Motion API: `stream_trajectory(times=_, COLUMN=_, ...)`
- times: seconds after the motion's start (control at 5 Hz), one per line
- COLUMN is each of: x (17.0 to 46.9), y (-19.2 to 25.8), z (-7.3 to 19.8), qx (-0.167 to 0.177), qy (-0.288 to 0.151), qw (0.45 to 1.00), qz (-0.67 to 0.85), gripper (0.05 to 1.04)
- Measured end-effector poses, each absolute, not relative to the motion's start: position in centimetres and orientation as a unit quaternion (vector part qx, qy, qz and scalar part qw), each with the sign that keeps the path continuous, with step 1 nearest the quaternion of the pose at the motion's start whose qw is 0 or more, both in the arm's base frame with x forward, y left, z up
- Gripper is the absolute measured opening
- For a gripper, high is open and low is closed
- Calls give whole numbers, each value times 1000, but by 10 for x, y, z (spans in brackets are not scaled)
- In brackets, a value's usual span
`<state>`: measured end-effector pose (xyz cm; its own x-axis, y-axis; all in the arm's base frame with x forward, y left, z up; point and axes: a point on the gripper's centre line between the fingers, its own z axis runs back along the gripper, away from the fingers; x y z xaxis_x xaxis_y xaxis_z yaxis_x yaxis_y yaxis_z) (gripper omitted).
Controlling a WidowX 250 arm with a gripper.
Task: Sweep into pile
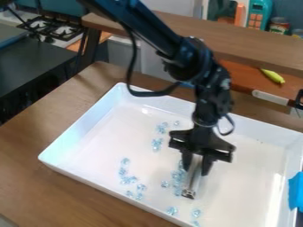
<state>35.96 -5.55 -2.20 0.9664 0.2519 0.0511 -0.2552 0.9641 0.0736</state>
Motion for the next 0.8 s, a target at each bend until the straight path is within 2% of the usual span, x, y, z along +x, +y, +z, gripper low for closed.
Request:
stream_trajectory(times=0.4, x=348, y=-8, z=-21, qx=54, qy=-3, qw=990, qz=132, gripper=378)
stream_trajectory(times=0.8, x=331, y=34, z=-20, qx=92, qy=4, qw=990, qz=109, gripper=378)
